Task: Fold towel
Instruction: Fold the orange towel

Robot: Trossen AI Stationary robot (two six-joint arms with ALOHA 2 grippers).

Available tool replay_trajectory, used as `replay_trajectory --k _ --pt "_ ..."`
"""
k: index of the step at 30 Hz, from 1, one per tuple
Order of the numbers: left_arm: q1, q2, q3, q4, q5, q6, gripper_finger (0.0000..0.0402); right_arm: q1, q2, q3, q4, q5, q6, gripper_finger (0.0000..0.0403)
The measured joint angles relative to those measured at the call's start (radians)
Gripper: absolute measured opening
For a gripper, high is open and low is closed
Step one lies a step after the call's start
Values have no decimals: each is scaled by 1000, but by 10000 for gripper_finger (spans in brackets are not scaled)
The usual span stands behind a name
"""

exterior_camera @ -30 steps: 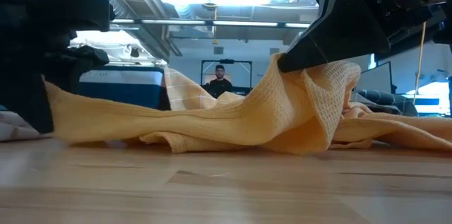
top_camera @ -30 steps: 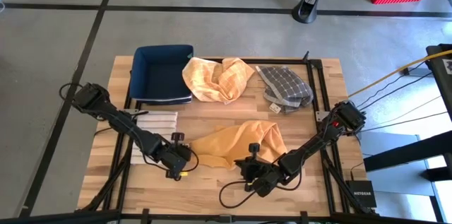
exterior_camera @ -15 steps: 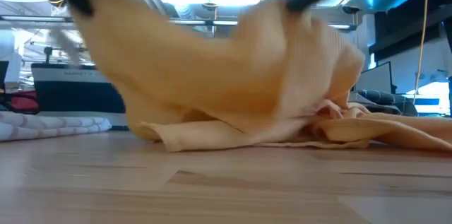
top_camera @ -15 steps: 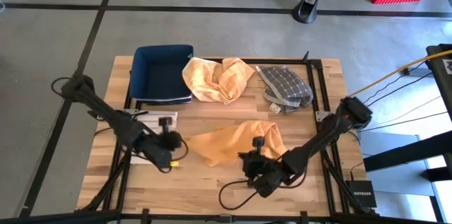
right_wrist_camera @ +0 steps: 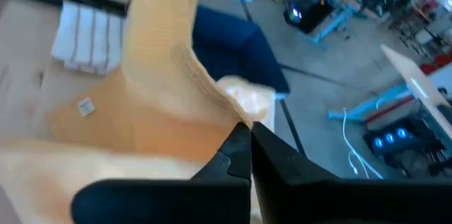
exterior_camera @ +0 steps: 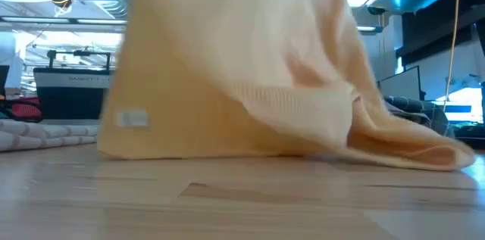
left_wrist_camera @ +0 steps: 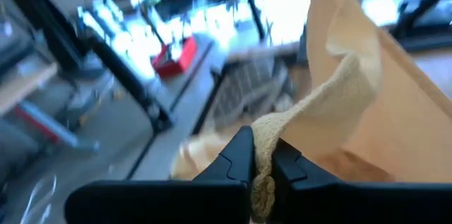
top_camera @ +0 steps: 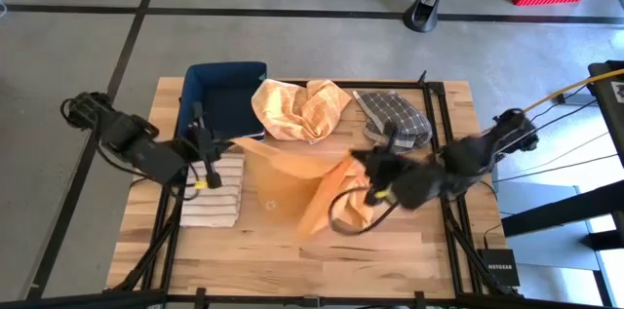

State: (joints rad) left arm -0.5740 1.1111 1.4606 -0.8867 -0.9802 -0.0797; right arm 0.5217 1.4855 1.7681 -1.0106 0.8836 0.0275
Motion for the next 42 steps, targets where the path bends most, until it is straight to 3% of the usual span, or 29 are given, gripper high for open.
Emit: replay_trajectory --k 4,7,10,13,17,21,26,31,36,38,42 --pt "0 1 33 181 -1 199 1 -48 -40 80 28 -152 -164 5" --pt "1 2 36 313 -32 352 2 -103 -59 135 28 -382 -256 5" --pt "1 2 36 374 -123 460 2 -182 -77 188 29 -658 -243 5" --pt "2 1 36 354 -184 473 1 -246 -88 197 13 -794 -147 5" --pt "1 2 36 251 -191 391 2 -278 -84 139 -95 -787 -83 5" --pt "1 2 36 82 -203 241 2 -293 -84 29 -116 -612 -49 5" --pt "1 5 36 -96 -202 52 1 -302 -60 -125 -103 -424 143 18" --pt "1 5 36 -287 -159 -178 2 -328 -30 -185 -249 -497 359 98" --pt "-1 9 35 -511 -70 -454 2 -266 -27 -316 -269 -701 509 184" --pt "-1 14 29 -567 -46 -532 2 -220 -28 -379 -266 -692 533 209" --pt "-1 16 -15 -587 -15 -589 2 -150 -27 -540 -215 -554 585 232"
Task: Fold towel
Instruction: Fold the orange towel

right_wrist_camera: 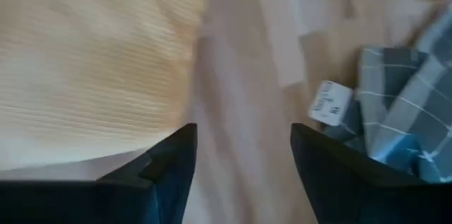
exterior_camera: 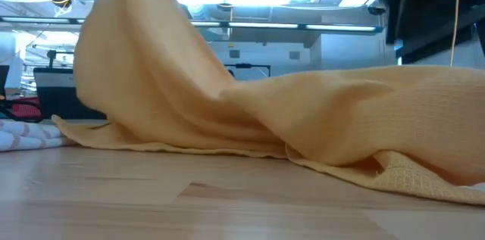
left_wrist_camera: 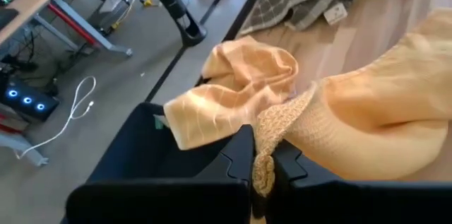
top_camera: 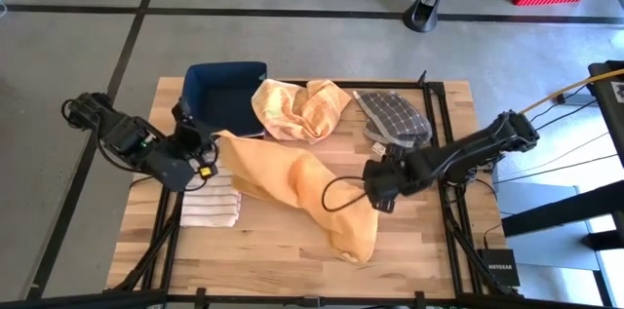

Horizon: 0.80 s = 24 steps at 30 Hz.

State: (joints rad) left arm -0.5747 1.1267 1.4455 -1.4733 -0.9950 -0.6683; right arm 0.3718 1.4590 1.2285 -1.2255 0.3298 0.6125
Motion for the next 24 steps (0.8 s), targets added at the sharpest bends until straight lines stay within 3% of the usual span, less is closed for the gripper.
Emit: replay_trajectory --k 4,11,15,18,21,24 --pt "0 0 -51 4 2 -10 1 14 -1 -181 96 57 61 229" --pt "0 0 -101 23 6 -6 3 14 -1 -424 517 -68 85 208" --pt "0 0 -113 23 6 -6 1 15 -1 -444 845 -321 -7 196" --pt "0 0 -113 26 6 -6 4 24 -1 -427 1110 -428 -10 188" --pt "0 0 -113 26 6 -11 4 53 20 -422 1392 -370 -66 181" --pt "0 0 -113 27 6 -15 2 76 51 -425 1493 -348 -130 179"
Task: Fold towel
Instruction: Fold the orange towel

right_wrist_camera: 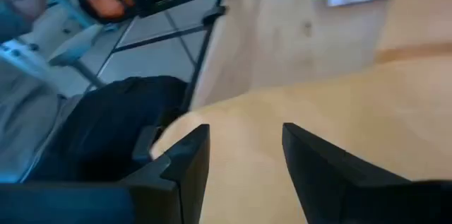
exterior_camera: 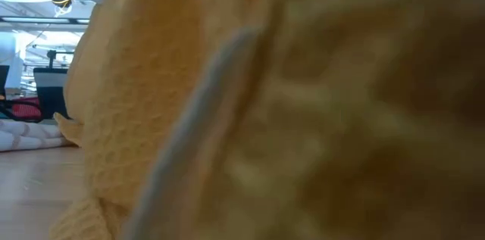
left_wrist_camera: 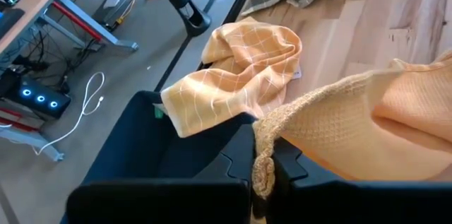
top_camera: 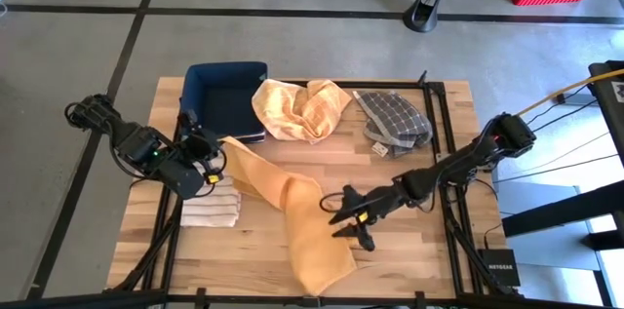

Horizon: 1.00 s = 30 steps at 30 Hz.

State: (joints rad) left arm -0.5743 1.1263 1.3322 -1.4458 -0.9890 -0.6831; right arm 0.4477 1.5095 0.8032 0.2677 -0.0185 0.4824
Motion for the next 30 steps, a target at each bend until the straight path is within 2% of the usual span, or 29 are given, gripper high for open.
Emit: replay_trajectory --k 3,6,8,14,20,26,30 --pt "0 0 0 1 0 -1 3 -1 -7 4 -91 -49 39 179" --pt "0 0 0 0 2 2 4 -1 -21 20 -306 -117 174 179" --pt "0 0 0 1 3 2 2 26 -19 27 -355 -147 282 179" --pt "0 0 0 0 3 1 4 155 77 29 -233 -173 535 179" --pt "0 0 0 10 3 4 2 233 187 29 -201 -36 763 179" --pt "0 0 0 36 3 37 4 239 289 30 -36 -18 791 179" --pt "0 0 0 41 3 44 2 231 316 32 -62 9 770 179"
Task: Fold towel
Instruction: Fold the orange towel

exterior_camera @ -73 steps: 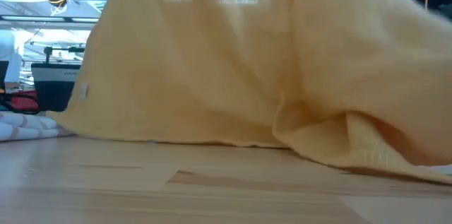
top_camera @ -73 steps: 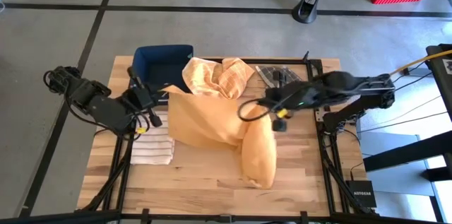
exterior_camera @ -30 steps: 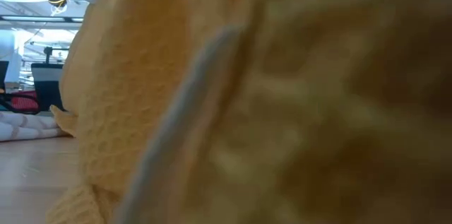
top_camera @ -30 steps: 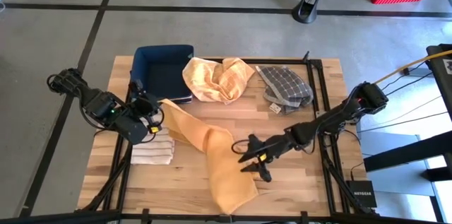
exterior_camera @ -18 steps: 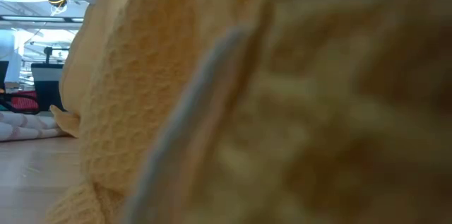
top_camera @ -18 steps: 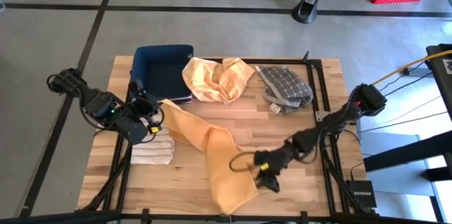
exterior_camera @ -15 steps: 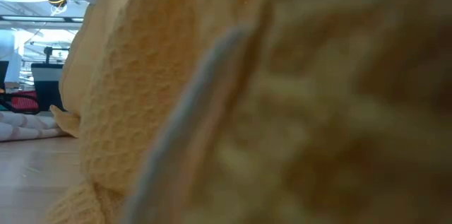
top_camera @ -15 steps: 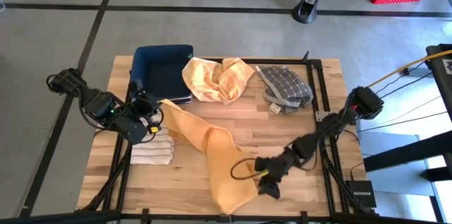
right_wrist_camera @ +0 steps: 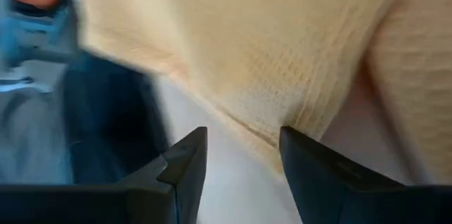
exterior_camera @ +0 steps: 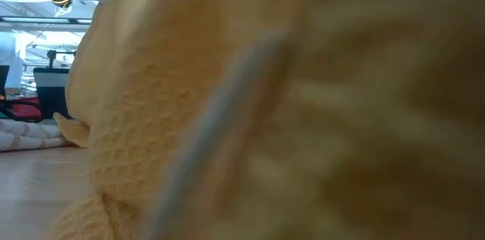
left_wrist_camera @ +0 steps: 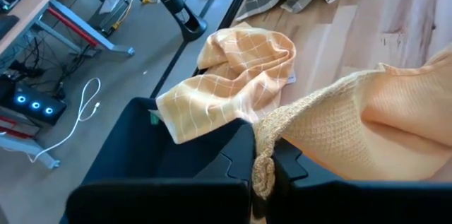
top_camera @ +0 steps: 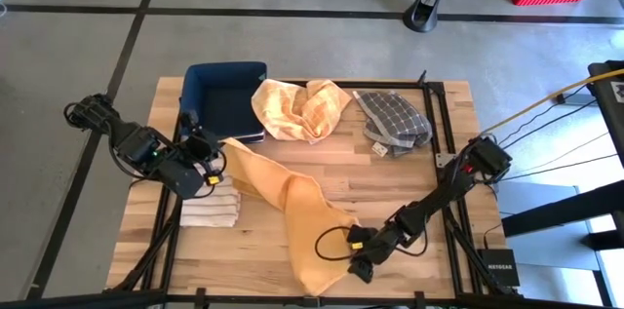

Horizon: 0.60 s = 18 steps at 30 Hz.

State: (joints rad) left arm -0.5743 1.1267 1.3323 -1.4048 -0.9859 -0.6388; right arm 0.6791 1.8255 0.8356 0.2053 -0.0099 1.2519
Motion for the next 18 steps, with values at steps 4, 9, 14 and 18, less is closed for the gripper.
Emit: replay_trajectory --k 4,9,14,18 --pt "0 0 0 2 0 12 4 -2 0 0 -10 -54 1 178" --pt "0 0 0 3 0 18 2 -1 -14 22 -27 -213 4 178" --pt "0 0 0 77 15 47 2 -33 -45 63 -63 -295 -57 178" --pt "0 12 0 247 137 161 2 -76 -120 98 -58 -307 -196 178"
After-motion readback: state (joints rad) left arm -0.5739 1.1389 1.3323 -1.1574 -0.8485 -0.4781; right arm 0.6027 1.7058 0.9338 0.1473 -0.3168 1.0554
